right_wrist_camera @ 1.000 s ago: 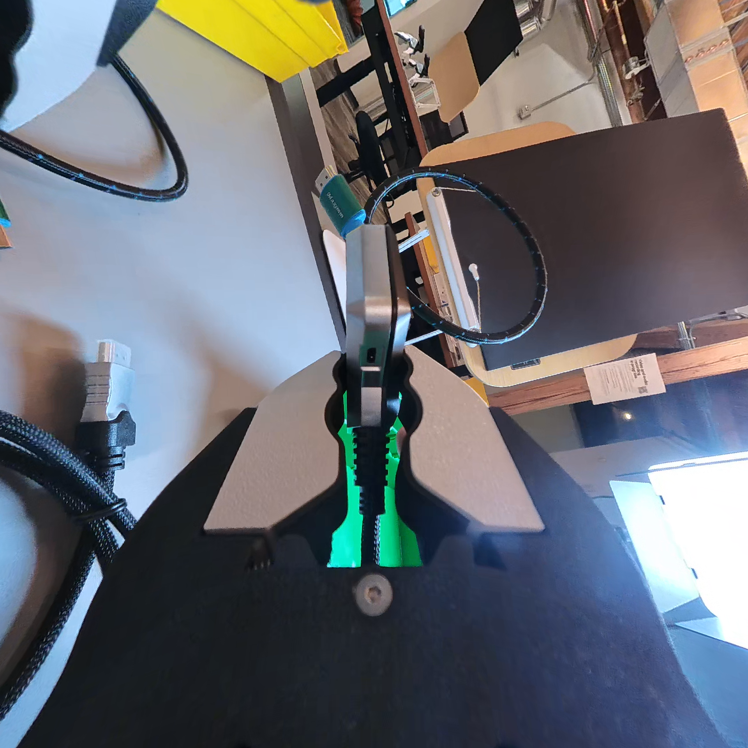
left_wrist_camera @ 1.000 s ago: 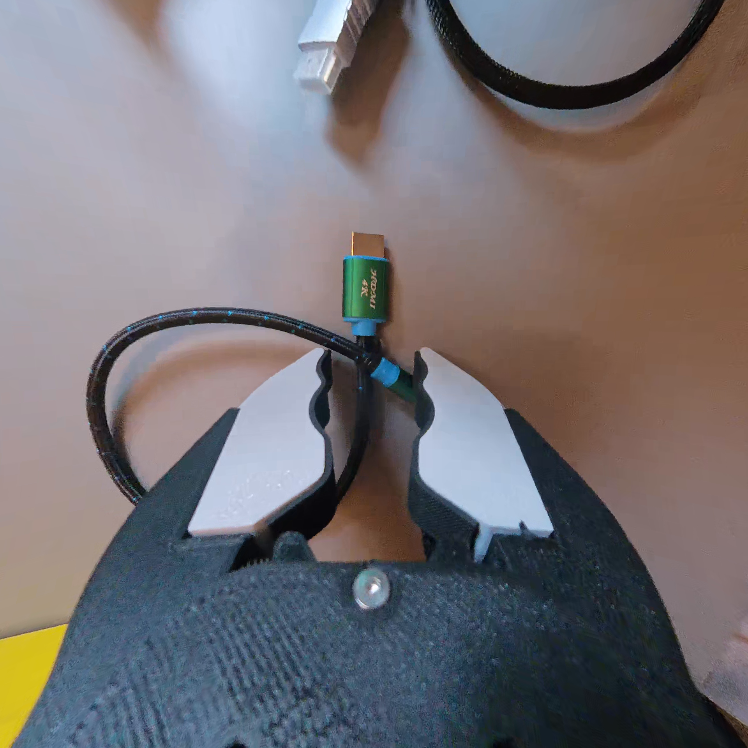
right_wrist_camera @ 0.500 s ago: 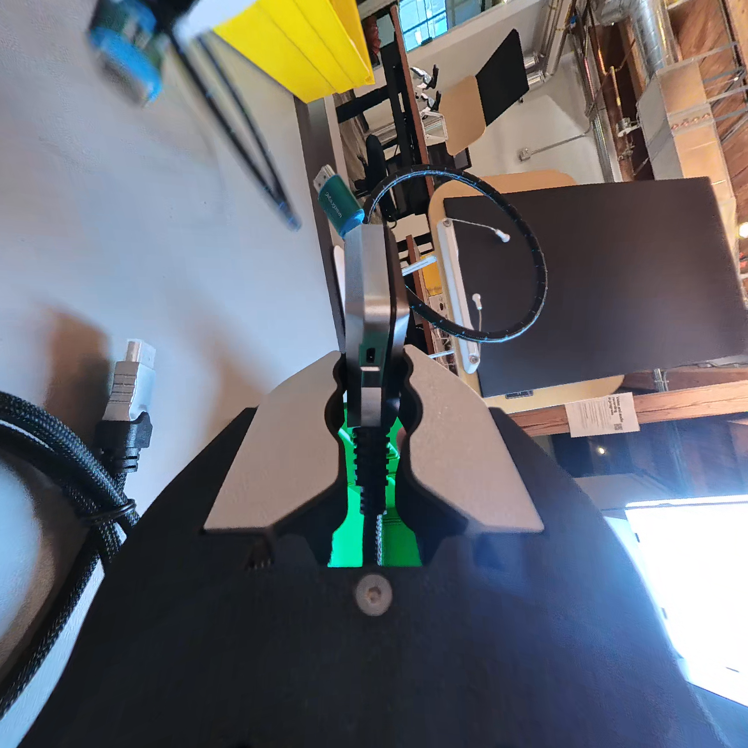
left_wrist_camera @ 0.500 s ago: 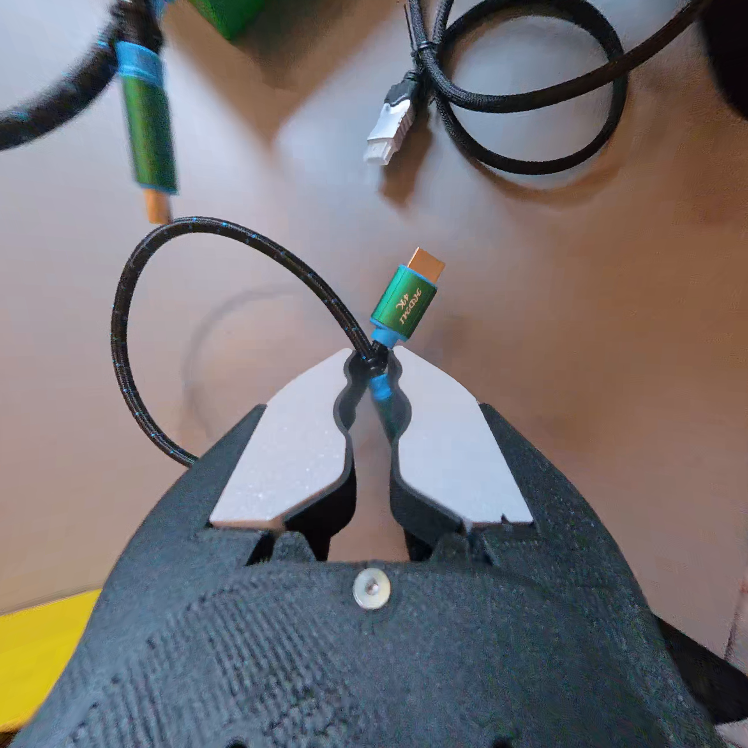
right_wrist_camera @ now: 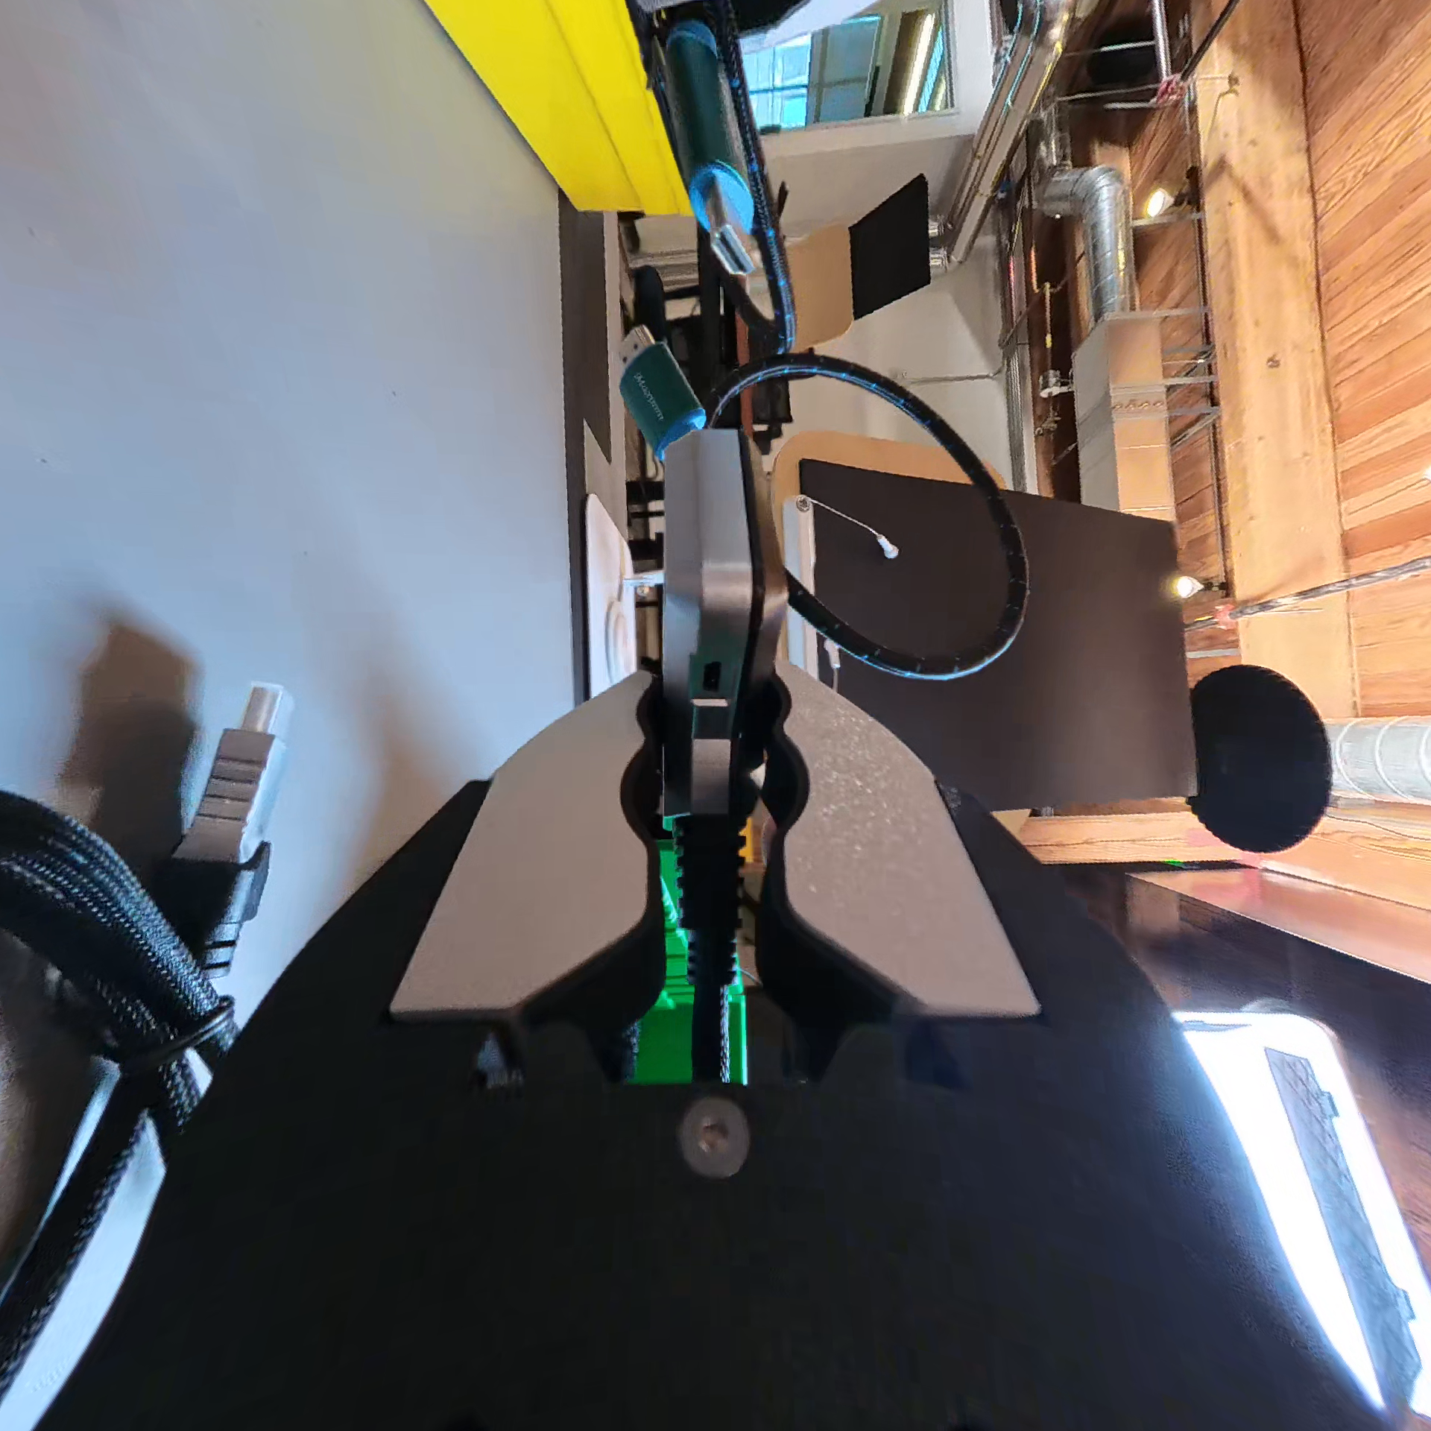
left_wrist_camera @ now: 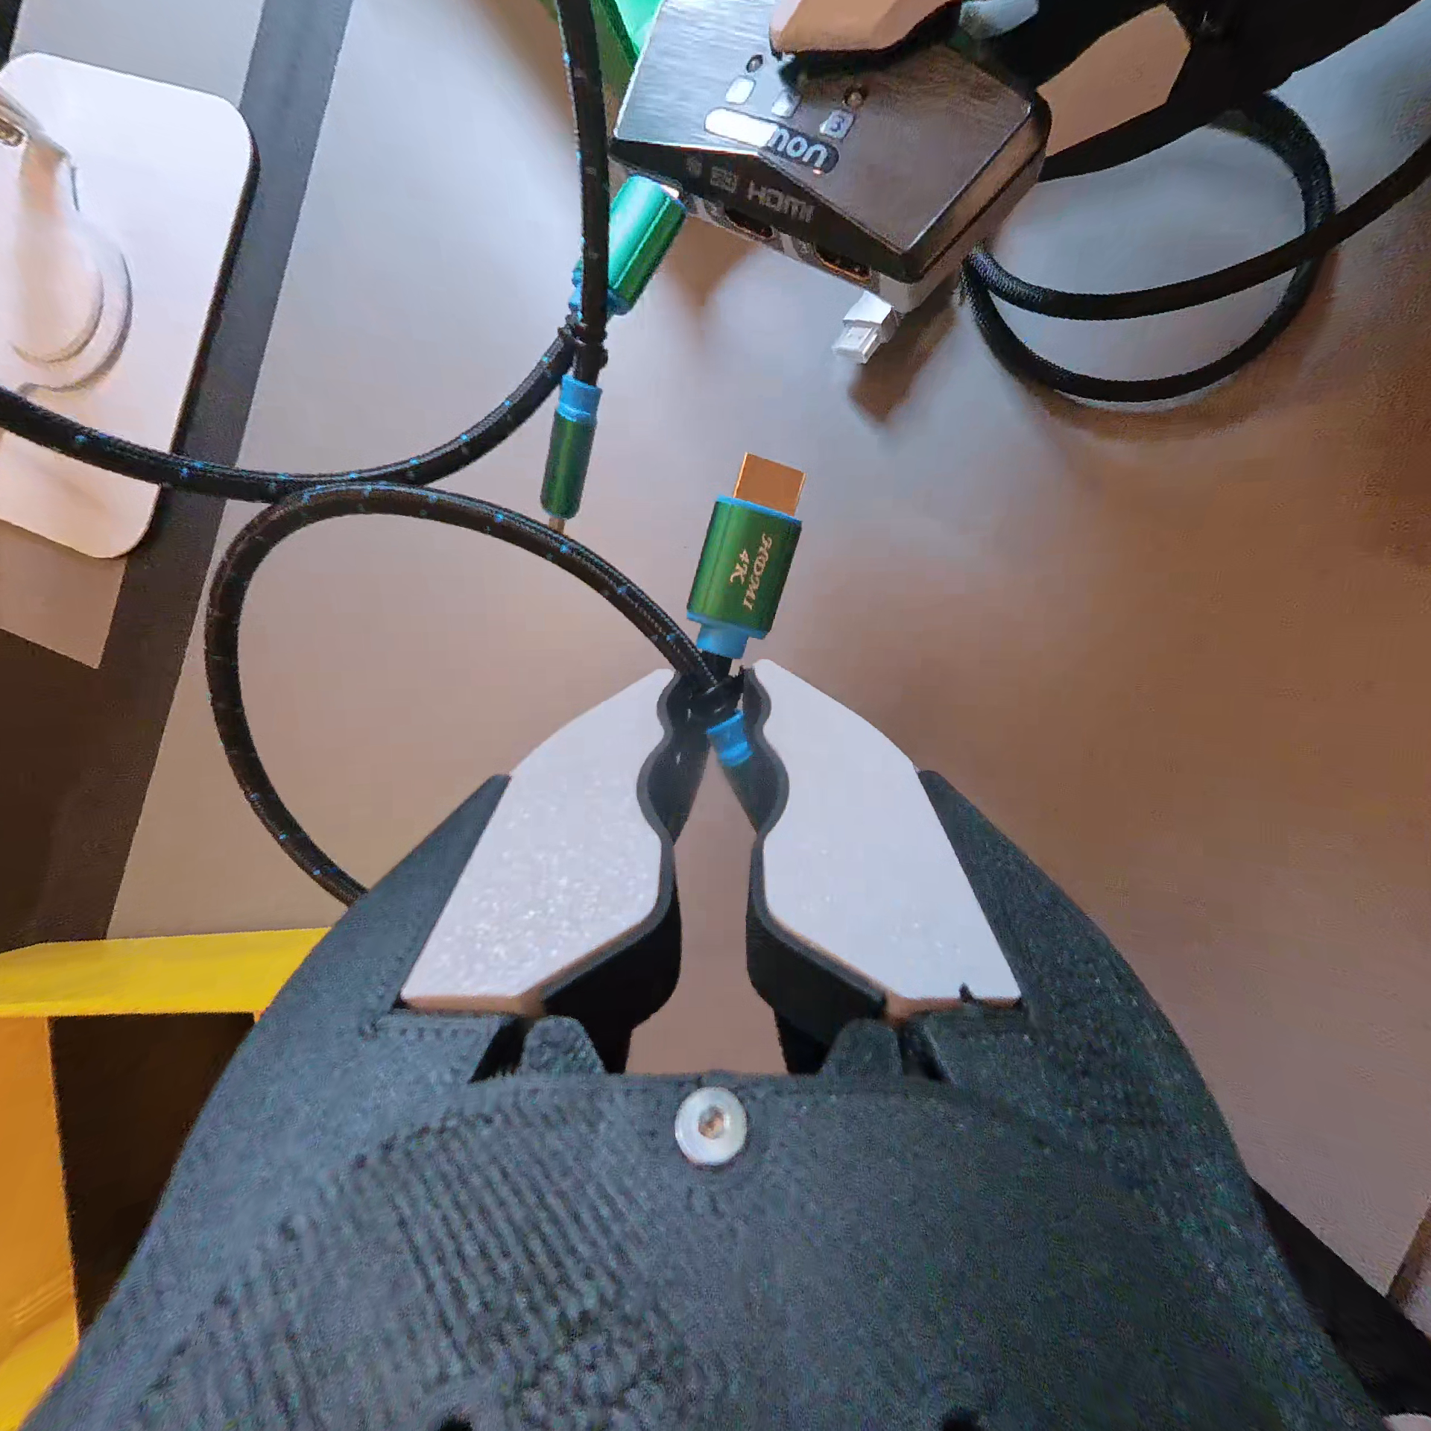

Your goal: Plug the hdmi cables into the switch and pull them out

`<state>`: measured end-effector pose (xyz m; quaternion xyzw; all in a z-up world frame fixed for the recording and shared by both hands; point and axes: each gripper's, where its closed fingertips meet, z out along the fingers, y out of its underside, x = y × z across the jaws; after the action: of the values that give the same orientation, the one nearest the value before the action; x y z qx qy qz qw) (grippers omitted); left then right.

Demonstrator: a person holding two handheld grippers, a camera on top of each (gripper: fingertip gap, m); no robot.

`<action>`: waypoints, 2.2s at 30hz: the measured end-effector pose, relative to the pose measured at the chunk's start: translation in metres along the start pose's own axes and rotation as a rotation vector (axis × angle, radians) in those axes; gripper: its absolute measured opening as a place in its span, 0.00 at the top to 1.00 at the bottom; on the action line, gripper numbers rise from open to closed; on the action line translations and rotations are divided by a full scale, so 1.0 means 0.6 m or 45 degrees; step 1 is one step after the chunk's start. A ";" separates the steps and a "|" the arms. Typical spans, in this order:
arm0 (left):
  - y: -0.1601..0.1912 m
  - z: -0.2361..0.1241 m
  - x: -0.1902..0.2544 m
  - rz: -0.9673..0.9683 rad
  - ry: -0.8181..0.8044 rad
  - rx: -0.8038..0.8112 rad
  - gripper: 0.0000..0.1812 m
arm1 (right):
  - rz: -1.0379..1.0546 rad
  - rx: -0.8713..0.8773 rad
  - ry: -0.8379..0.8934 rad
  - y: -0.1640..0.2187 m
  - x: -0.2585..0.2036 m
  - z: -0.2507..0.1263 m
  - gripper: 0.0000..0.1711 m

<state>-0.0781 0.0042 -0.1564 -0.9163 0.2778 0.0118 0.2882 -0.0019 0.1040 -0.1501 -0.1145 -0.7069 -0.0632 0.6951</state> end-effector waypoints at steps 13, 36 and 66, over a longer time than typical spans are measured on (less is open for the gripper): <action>-0.033 -0.018 0.026 0.310 -0.352 -0.146 0.93 | 0.015 0.078 -0.101 -0.046 -0.044 0.016 0.87; -0.005 0.065 0.048 -0.069 0.382 0.075 0.93 | -0.025 0.103 -0.071 -0.043 -0.061 0.009 0.85; -0.020 0.091 0.040 -0.463 0.701 0.319 0.94 | -0.133 0.017 -0.021 -0.034 -0.069 0.017 0.81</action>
<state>-0.0442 0.0295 -0.2003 -0.8772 0.1766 -0.3213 0.3100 -0.0166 0.0836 -0.1903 -0.0734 -0.7181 -0.0937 0.6857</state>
